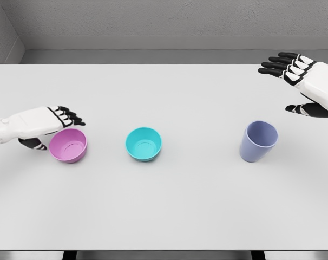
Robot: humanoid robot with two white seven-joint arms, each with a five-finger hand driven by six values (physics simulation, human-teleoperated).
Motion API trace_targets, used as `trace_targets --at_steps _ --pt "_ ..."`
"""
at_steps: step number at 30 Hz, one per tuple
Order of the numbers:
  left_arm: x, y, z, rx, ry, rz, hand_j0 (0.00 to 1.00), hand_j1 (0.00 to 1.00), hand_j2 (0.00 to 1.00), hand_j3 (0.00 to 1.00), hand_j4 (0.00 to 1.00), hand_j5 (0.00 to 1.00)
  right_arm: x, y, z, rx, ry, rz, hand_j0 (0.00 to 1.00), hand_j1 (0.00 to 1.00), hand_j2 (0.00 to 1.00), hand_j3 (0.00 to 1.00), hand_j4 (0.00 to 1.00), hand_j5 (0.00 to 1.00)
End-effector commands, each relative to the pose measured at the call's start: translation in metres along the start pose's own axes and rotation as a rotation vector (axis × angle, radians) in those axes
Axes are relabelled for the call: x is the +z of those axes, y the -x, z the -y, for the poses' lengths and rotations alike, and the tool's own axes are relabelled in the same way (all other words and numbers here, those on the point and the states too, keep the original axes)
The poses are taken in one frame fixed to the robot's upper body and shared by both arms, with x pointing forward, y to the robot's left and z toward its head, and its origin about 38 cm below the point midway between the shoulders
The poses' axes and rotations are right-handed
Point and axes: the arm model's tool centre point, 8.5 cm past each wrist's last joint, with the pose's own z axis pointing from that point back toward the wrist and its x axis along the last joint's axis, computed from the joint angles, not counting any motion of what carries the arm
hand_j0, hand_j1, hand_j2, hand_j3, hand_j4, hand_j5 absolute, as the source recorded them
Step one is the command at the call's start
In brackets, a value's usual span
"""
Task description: Stacking bowl and cup with both arms
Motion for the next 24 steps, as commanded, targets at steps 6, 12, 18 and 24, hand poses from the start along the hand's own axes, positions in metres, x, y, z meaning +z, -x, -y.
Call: trace_targets --at_steps 6,12,18,24 --pt "-0.002 -0.001 0.002 -0.018 0.017 -0.002 1.00 1.00 1.00 1.00 1.00 1.00 -0.001 0.000 0.000 -0.010 0.013 0.000 1.00 1.00 1.00 1.00 1.00 1.00" --pt "-0.004 -0.006 0.002 -0.026 0.019 0.010 1.00 1.00 1.00 1.00 1.00 1.00 -0.001 0.000 0.000 -0.010 0.013 0.000 1.00 1.00 1.00 1.00 1.00 1.00" --pt "-0.005 -0.008 0.001 -0.027 0.016 0.016 1.00 1.00 1.00 1.00 1.00 1.00 -0.001 0.000 0.000 -0.010 0.013 0.000 1.00 1.00 1.00 1.00 1.00 1.00" --pt "-0.005 -0.013 0.000 -0.035 0.014 0.030 1.00 1.00 1.00 1.00 1.00 1.00 -0.001 0.000 0.000 -0.010 0.013 -0.001 1.00 1.00 1.00 1.00 1.00 1.00"
